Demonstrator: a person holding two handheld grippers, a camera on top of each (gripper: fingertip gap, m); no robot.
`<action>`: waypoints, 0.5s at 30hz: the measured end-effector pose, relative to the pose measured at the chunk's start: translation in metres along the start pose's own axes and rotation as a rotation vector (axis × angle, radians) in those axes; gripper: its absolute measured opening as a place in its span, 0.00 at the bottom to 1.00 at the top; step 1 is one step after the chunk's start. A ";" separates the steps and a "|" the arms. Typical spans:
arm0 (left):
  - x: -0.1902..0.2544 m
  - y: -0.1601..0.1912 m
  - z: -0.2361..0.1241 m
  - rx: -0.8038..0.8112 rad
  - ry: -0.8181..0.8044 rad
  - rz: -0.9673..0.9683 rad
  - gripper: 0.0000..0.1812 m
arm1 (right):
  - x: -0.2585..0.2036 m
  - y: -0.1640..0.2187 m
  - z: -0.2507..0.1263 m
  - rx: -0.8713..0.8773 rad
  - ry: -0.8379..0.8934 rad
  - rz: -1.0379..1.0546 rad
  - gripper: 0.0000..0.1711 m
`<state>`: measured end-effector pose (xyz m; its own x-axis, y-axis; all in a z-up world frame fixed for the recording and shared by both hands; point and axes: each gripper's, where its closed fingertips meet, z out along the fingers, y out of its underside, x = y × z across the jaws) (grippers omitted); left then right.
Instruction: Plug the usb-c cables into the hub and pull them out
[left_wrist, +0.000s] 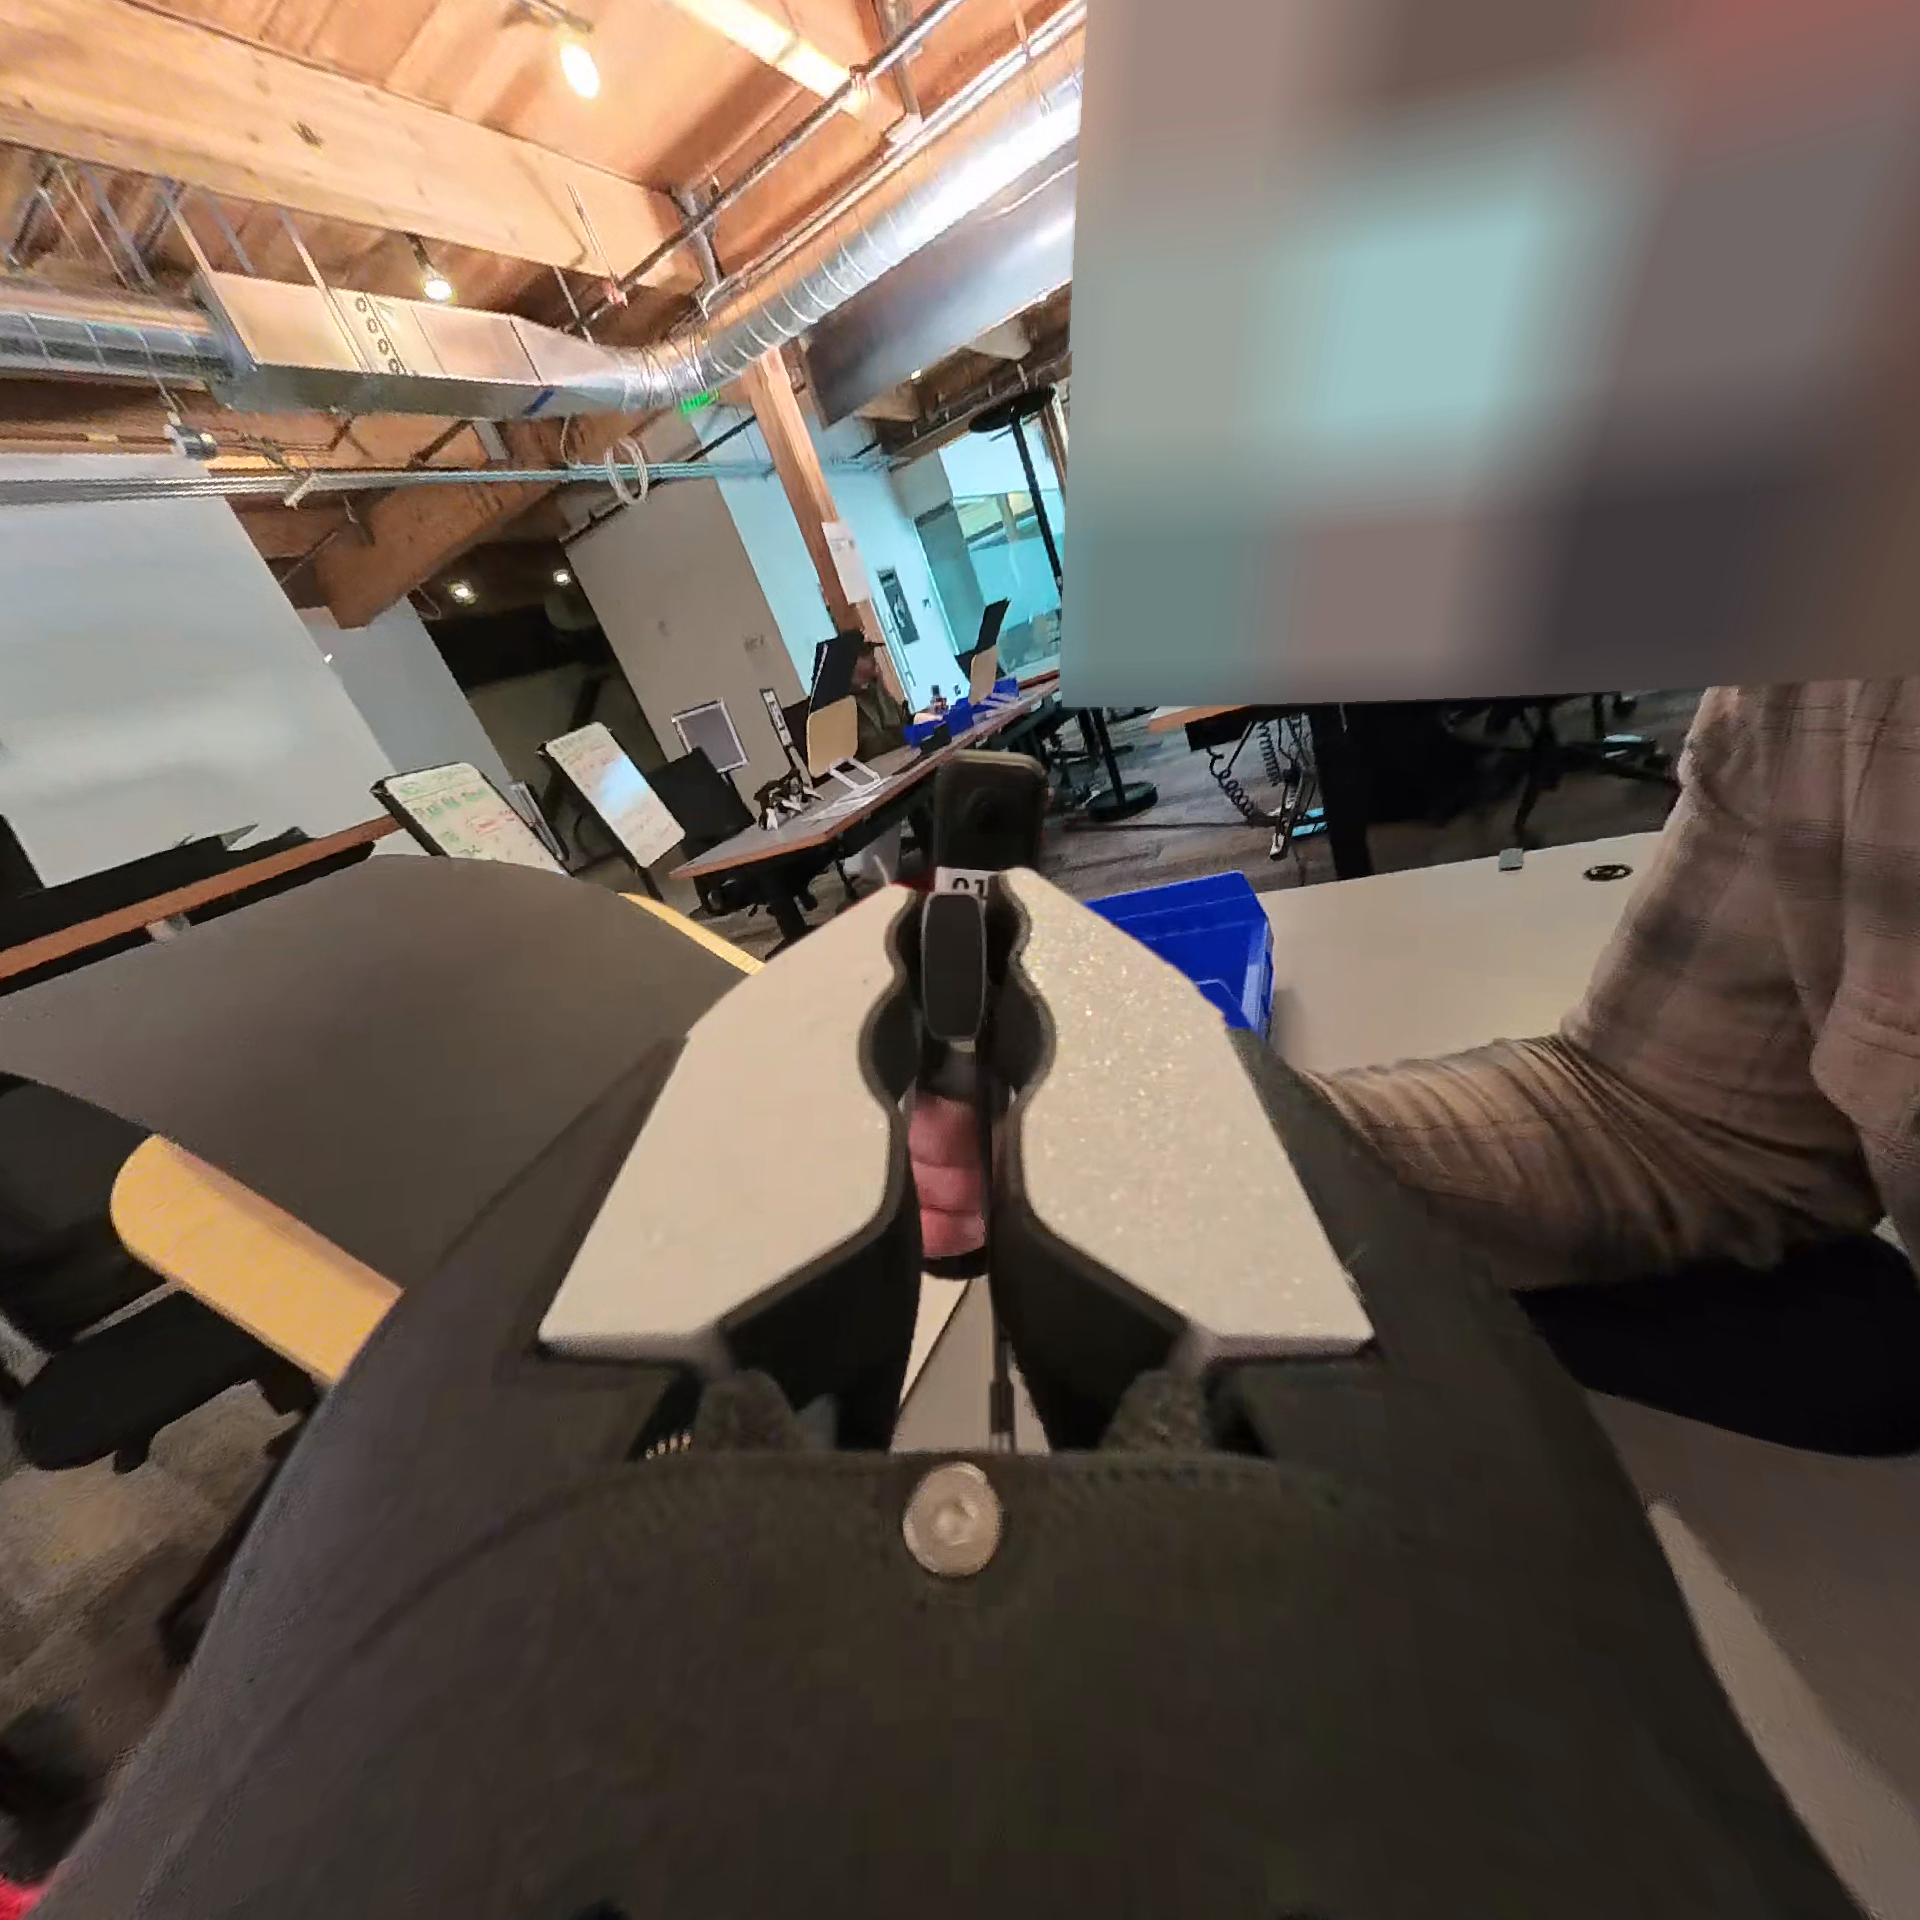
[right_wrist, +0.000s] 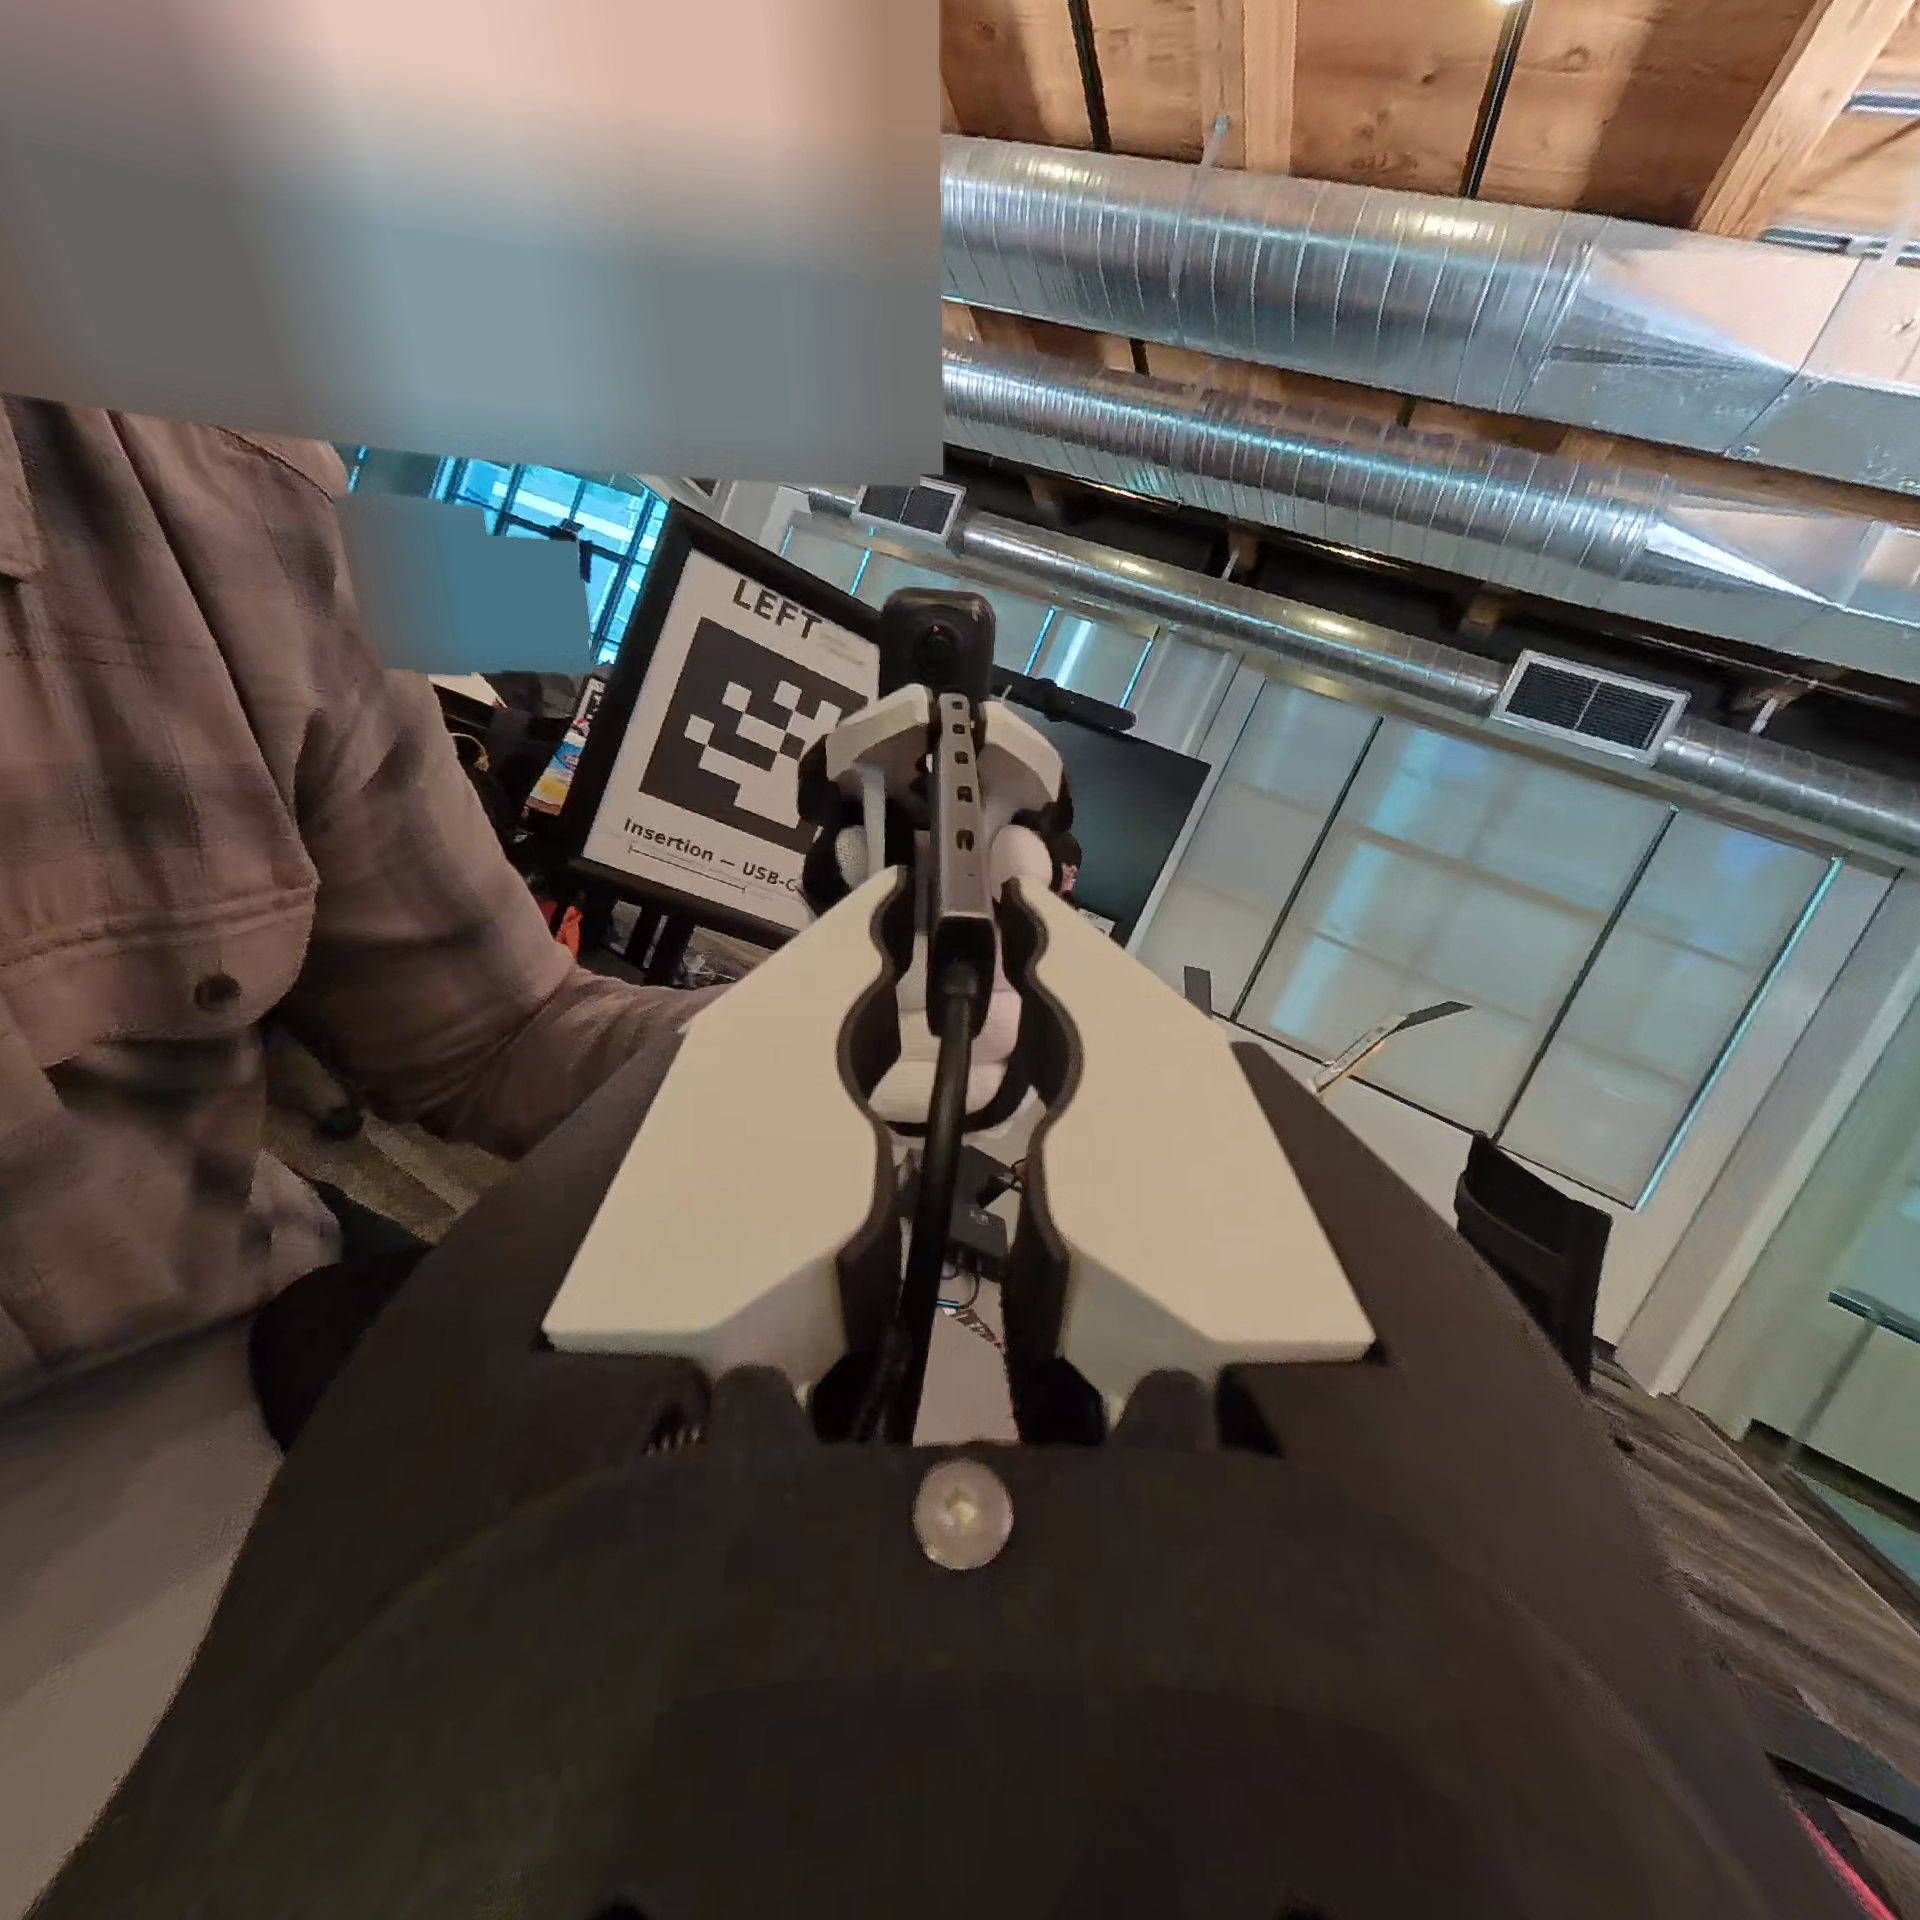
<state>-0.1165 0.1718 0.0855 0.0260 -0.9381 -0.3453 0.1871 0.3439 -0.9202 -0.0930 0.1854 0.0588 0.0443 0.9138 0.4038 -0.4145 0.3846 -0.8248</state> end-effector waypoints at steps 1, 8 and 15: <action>-0.001 0.000 -0.001 0.010 0.005 -0.011 0.06 | -0.002 0.001 0.001 -0.012 -0.013 0.001 0.06; -0.009 0.006 -0.009 0.008 0.024 -0.098 0.06 | 0.003 0.002 0.004 -0.143 0.045 -0.041 0.04; -0.076 0.066 -0.057 -0.362 -0.285 -0.021 0.21 | 0.040 0.016 -0.027 -0.427 0.292 -0.203 0.04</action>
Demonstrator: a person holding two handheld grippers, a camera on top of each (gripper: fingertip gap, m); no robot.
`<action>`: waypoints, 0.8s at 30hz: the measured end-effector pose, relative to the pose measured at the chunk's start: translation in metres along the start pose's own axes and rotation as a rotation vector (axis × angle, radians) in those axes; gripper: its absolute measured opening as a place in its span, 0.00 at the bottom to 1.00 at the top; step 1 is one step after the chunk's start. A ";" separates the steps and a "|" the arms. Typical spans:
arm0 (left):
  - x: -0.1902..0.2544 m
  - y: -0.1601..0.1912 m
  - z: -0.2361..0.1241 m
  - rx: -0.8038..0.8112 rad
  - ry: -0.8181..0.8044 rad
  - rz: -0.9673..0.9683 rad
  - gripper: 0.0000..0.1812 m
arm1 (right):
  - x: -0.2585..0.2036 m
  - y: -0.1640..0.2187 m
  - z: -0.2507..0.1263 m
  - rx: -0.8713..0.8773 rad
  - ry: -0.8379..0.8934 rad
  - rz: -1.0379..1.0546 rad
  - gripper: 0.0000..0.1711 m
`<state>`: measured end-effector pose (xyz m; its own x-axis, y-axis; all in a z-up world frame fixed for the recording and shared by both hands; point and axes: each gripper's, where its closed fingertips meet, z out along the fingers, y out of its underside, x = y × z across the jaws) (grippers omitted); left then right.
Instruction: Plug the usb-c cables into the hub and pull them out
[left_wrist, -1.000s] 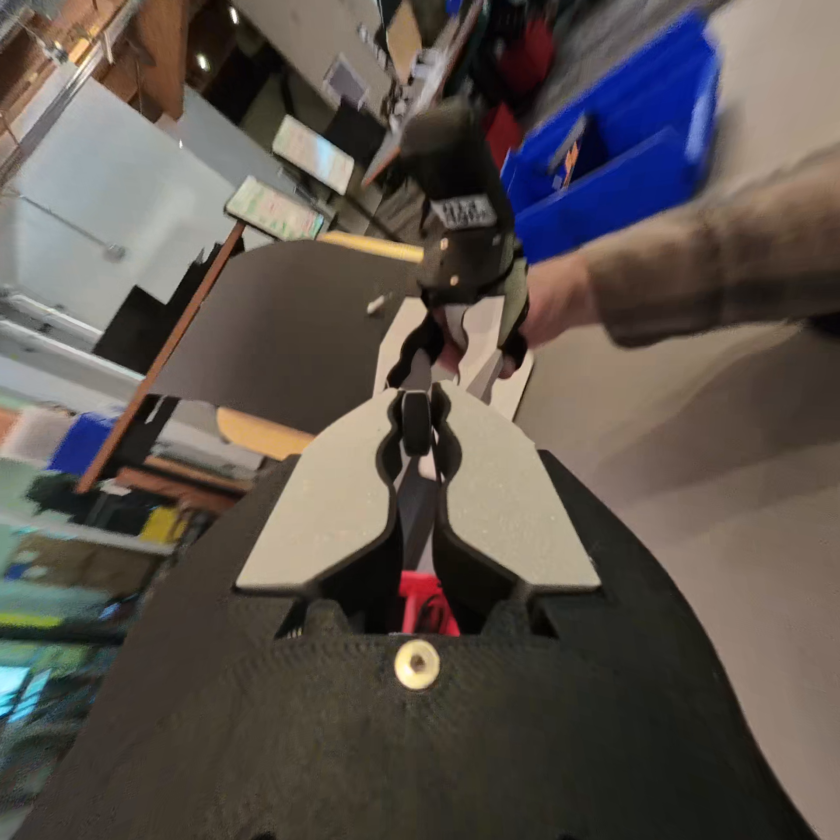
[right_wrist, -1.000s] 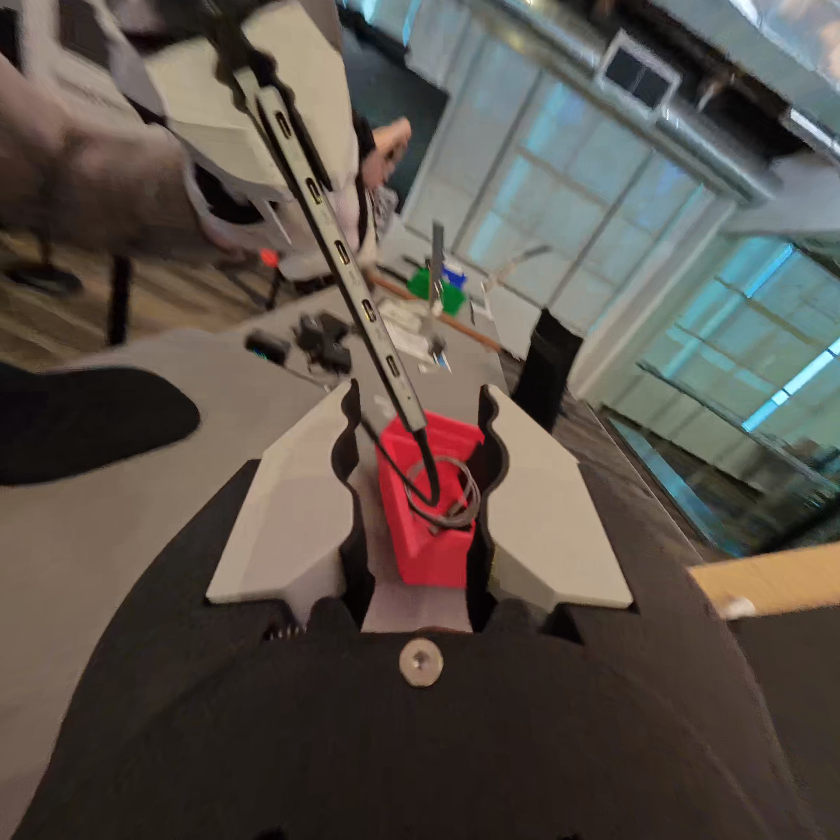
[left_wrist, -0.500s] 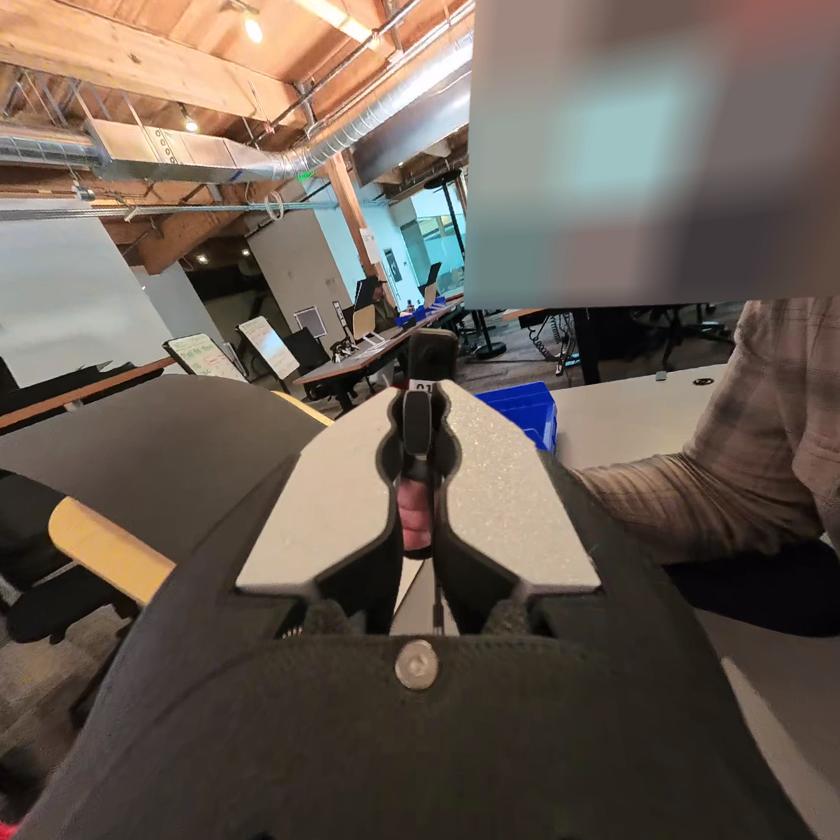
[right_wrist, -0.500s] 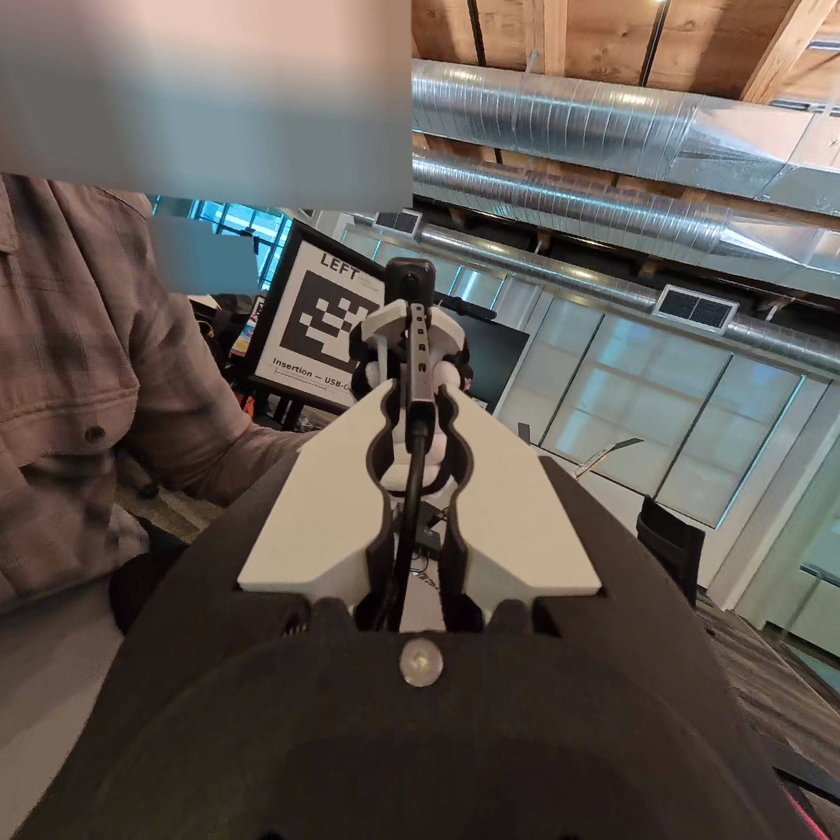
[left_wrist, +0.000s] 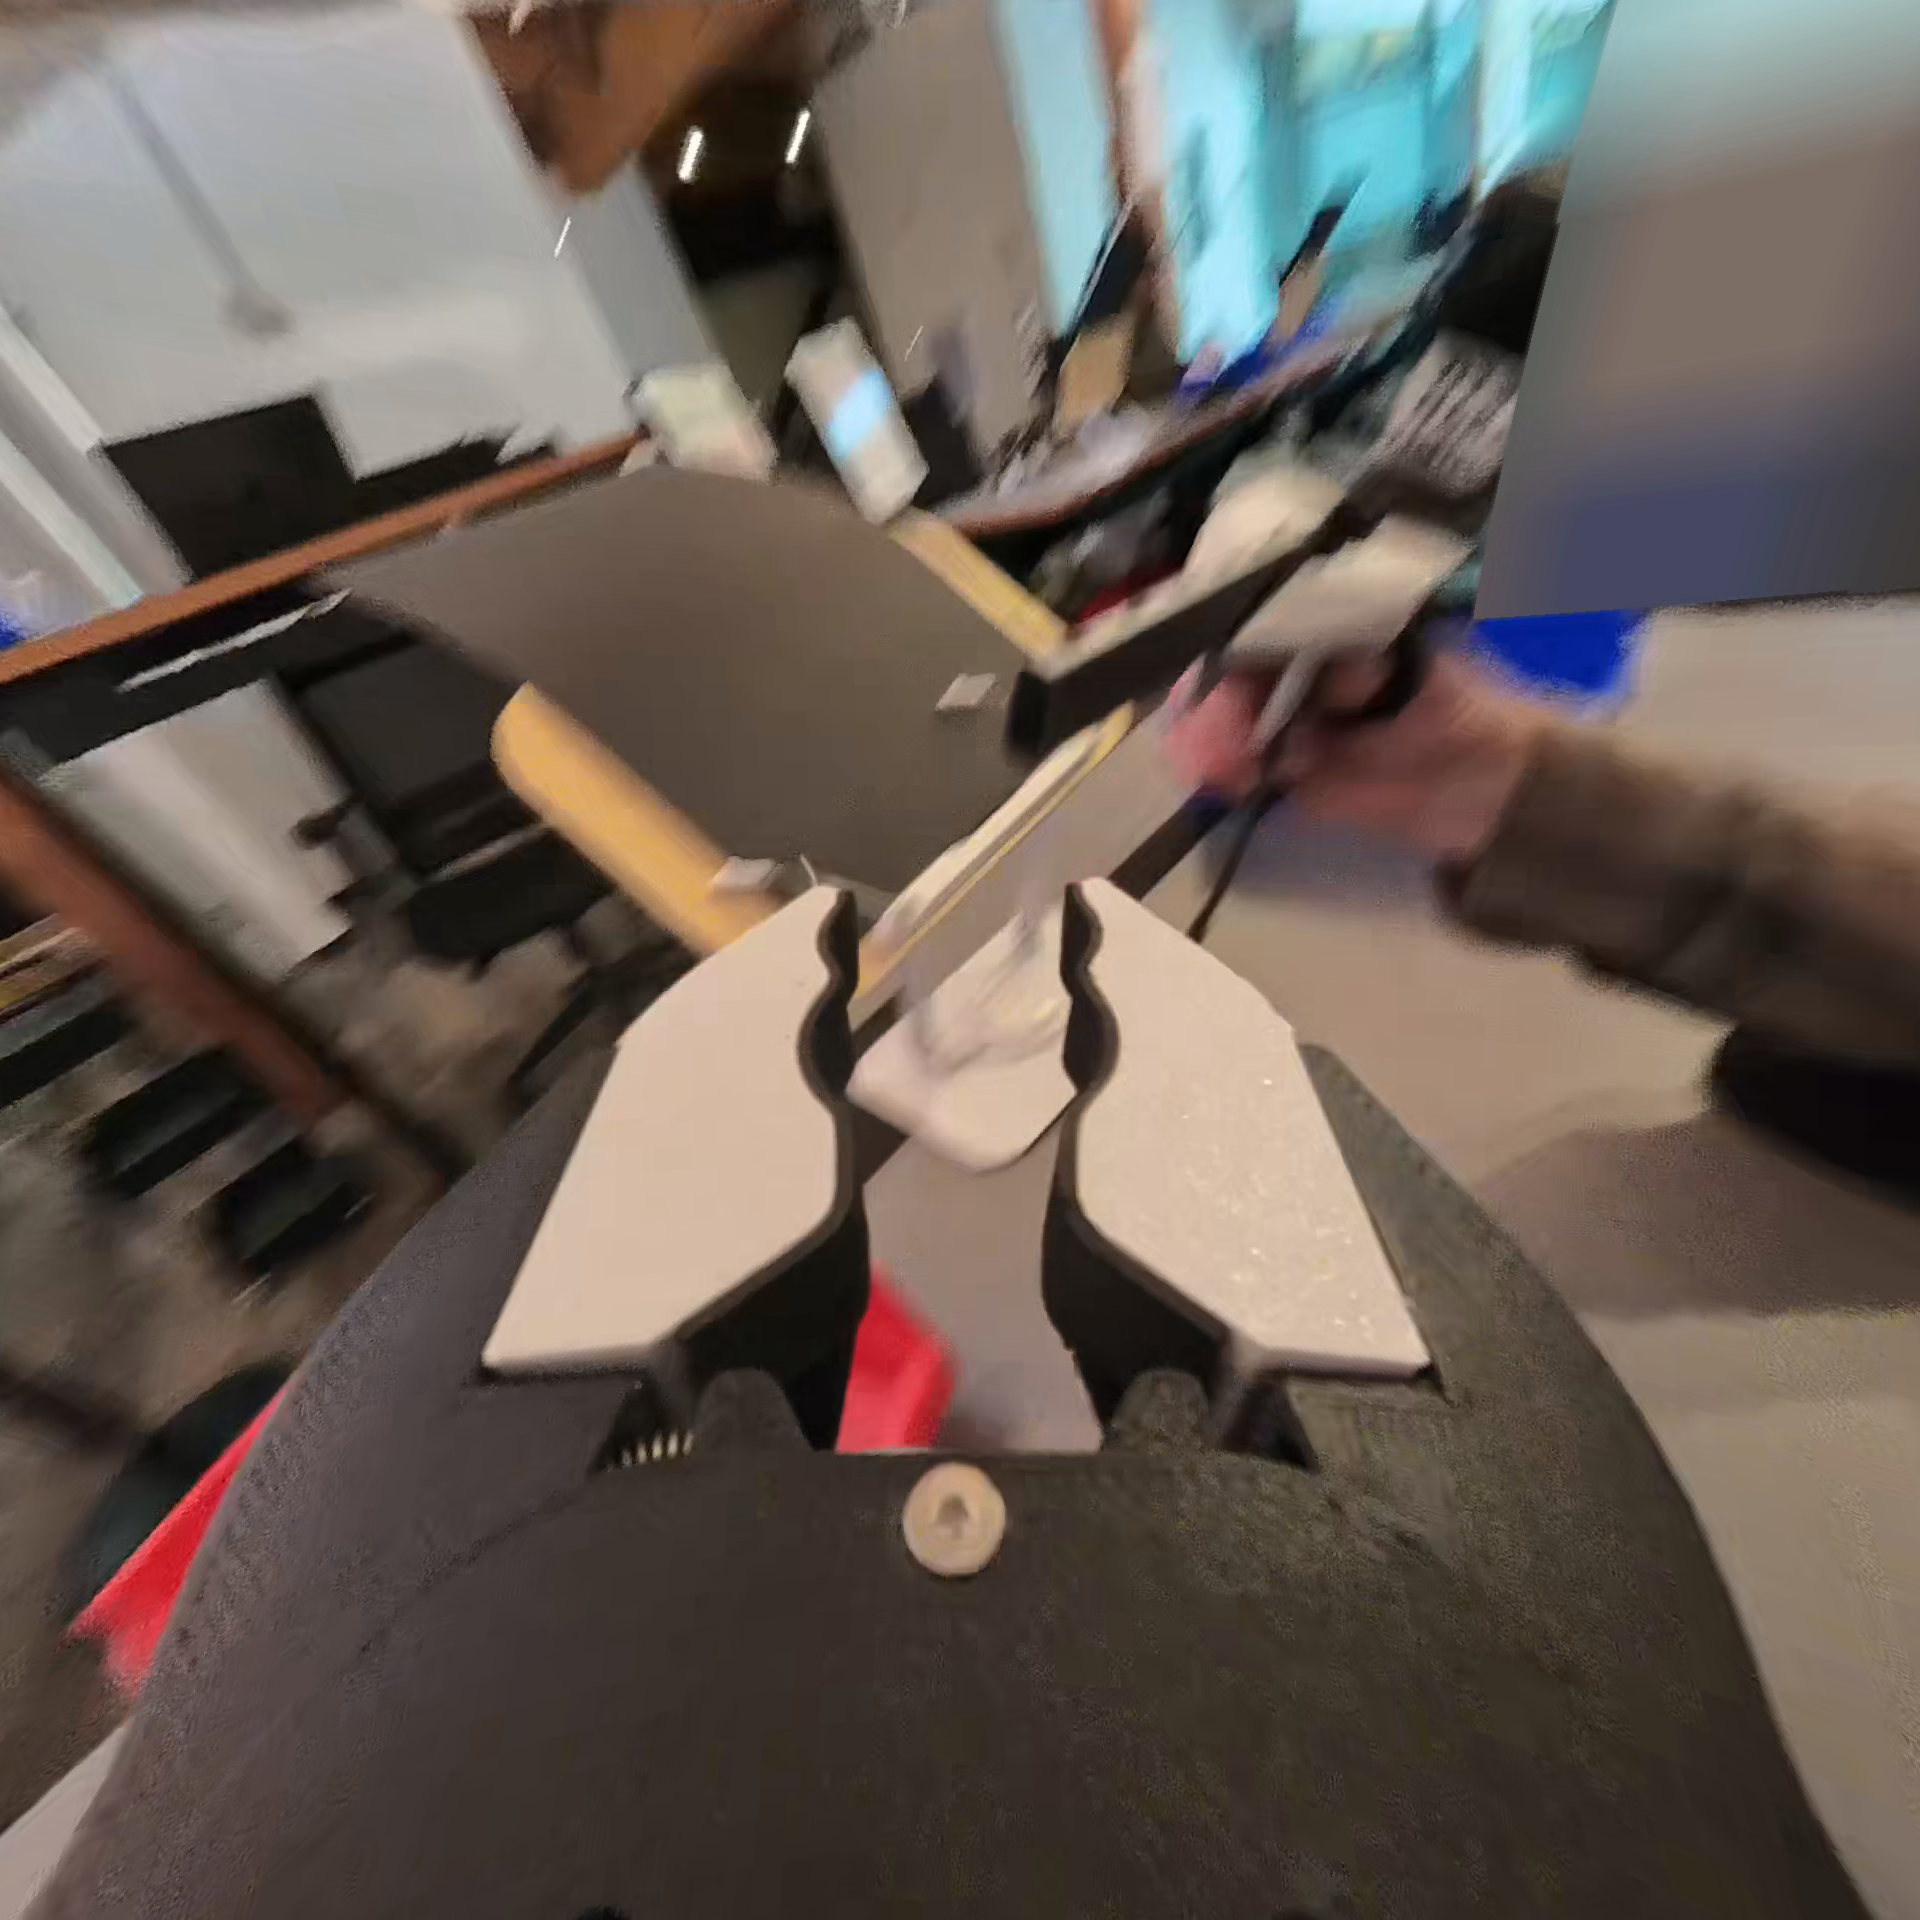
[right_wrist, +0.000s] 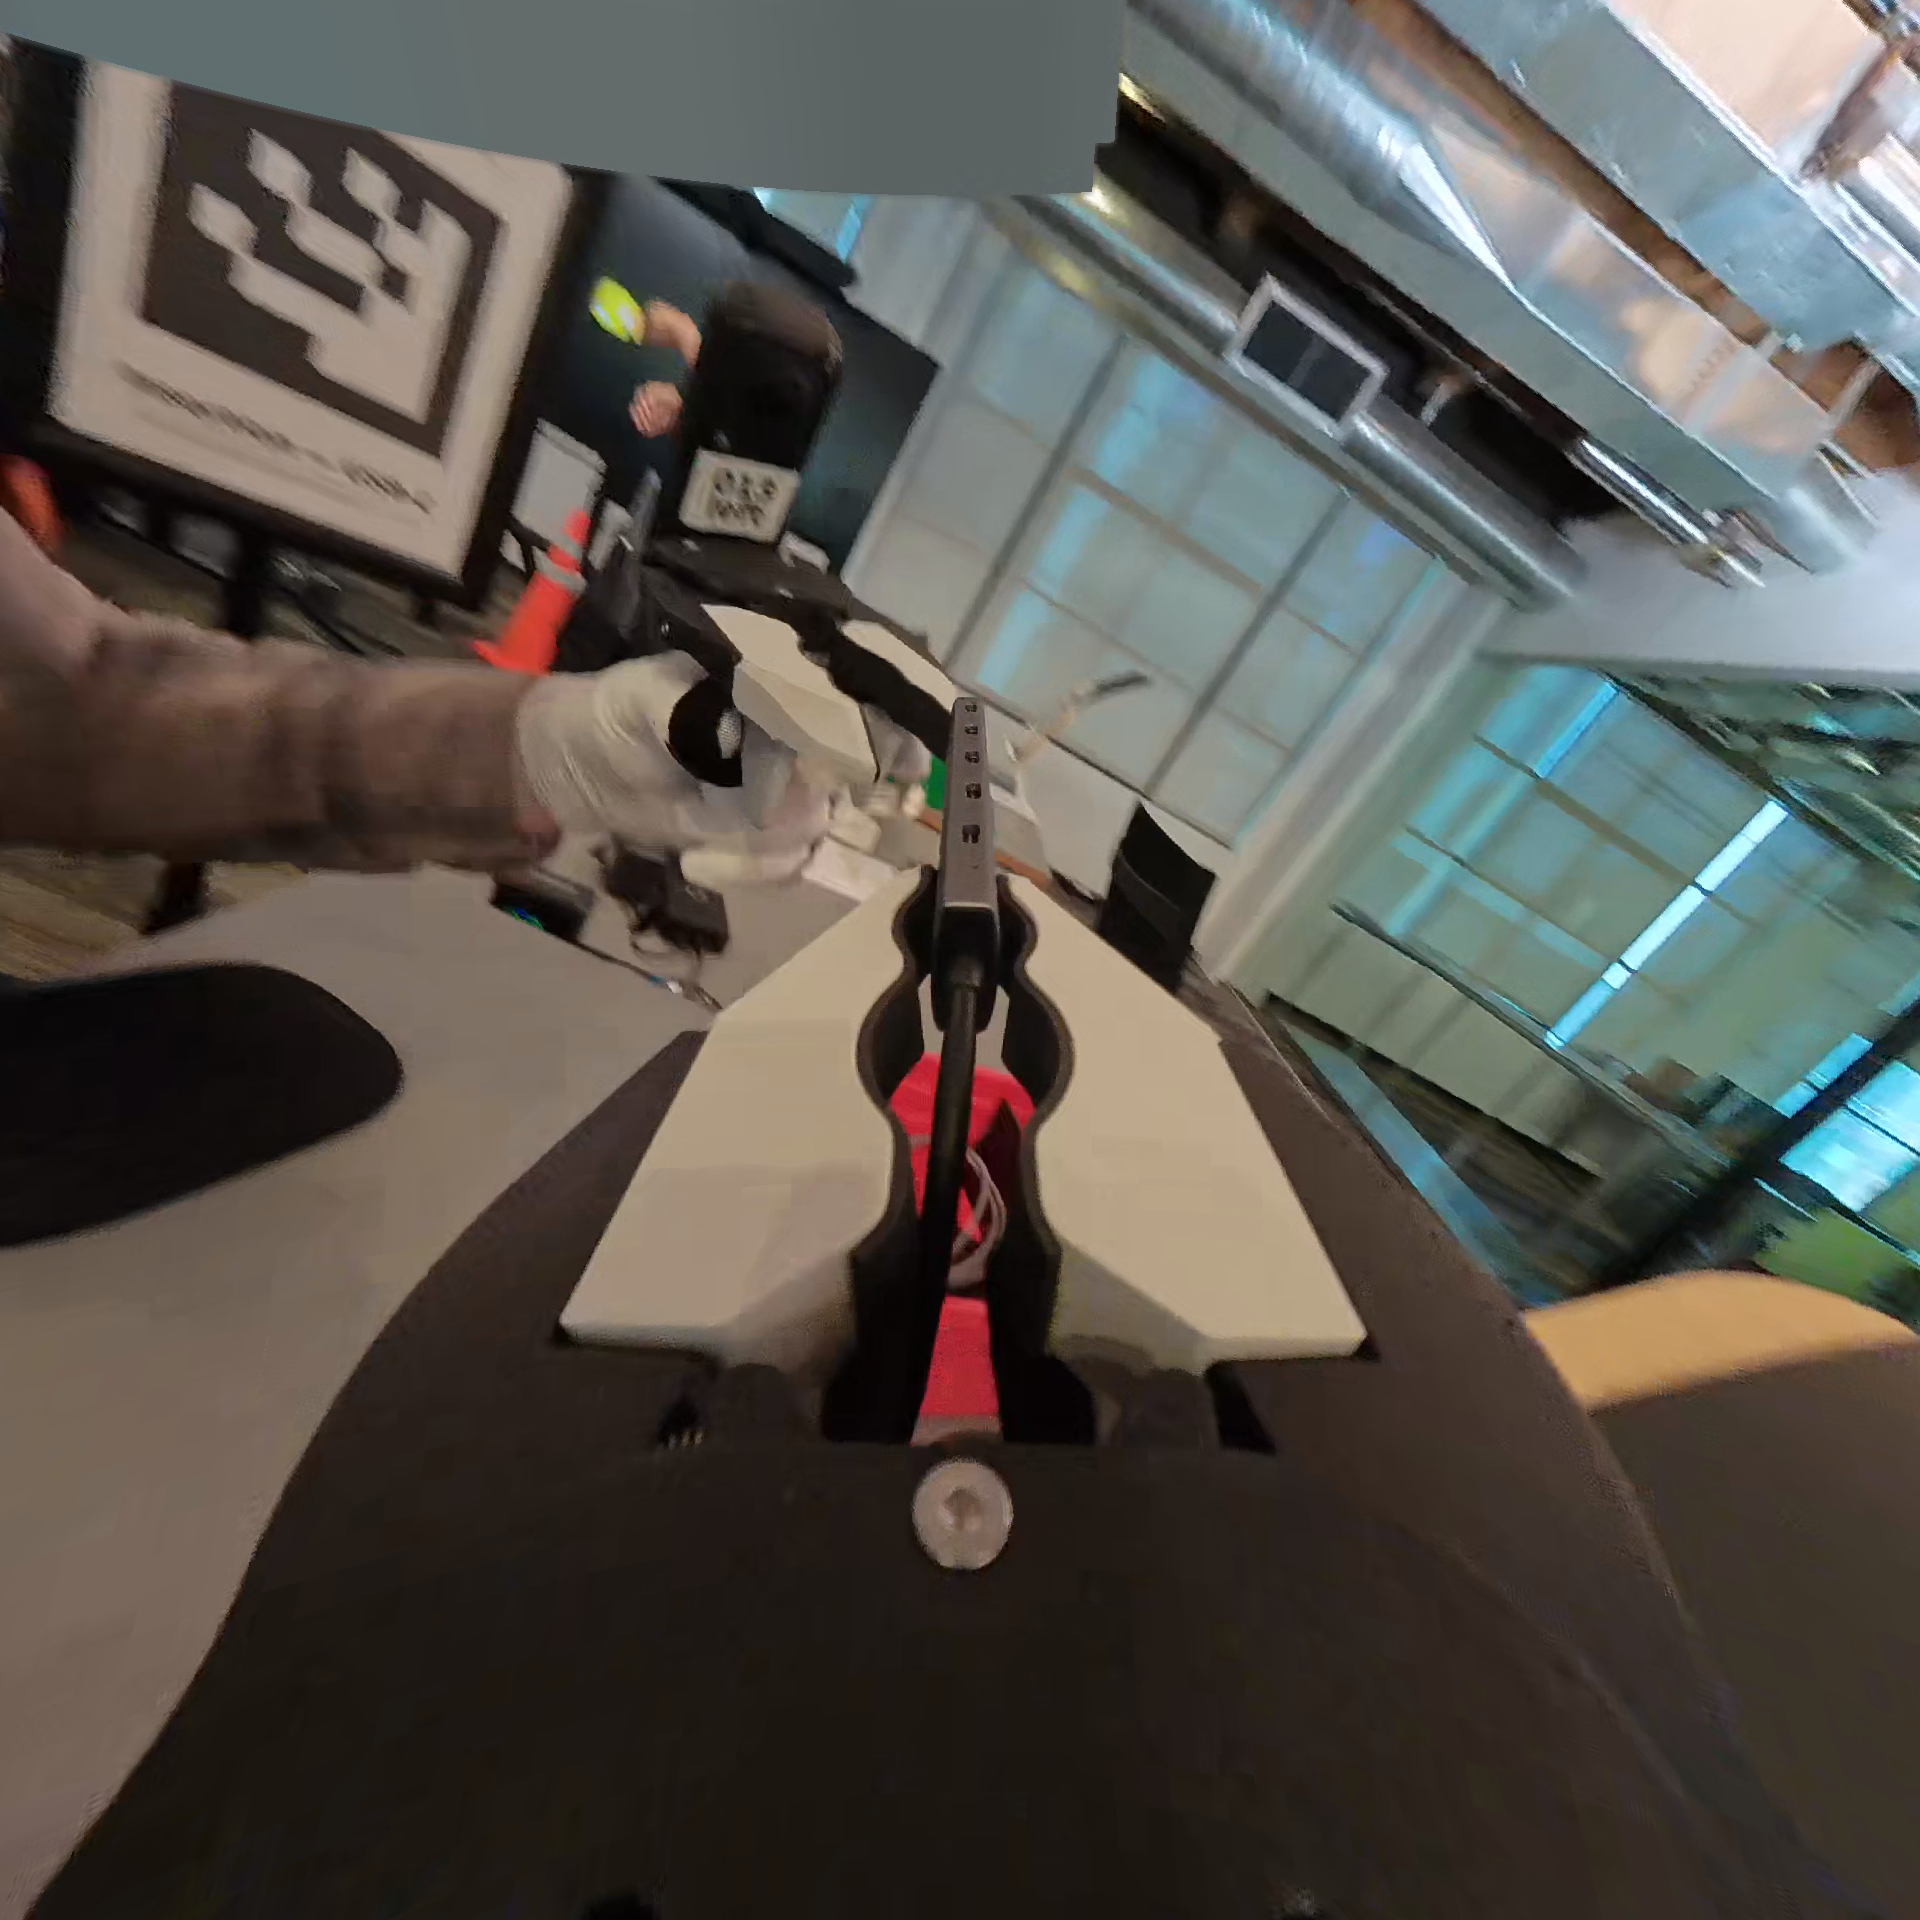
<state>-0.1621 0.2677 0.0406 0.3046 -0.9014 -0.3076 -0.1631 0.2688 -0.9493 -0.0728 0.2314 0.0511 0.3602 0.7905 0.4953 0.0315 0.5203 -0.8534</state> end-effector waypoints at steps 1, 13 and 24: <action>-0.012 0.019 -0.001 -0.105 -0.050 0.059 0.20 | 0.004 0.005 -0.003 -0.027 0.017 -0.007 0.04; -0.147 0.251 -0.017 -1.142 -0.159 0.505 0.19 | 0.027 0.033 -0.023 -0.124 0.100 0.001 0.03; -0.193 0.333 -0.004 -1.513 -0.198 0.774 0.22 | 0.033 0.049 -0.025 -0.142 0.116 0.035 0.03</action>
<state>-0.2790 0.5297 -0.2157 -0.1834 -0.6415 -0.7448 -0.9583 -0.0522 0.2809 -0.0357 0.2749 0.0214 0.4684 0.7602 0.4502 0.1454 0.4363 -0.8880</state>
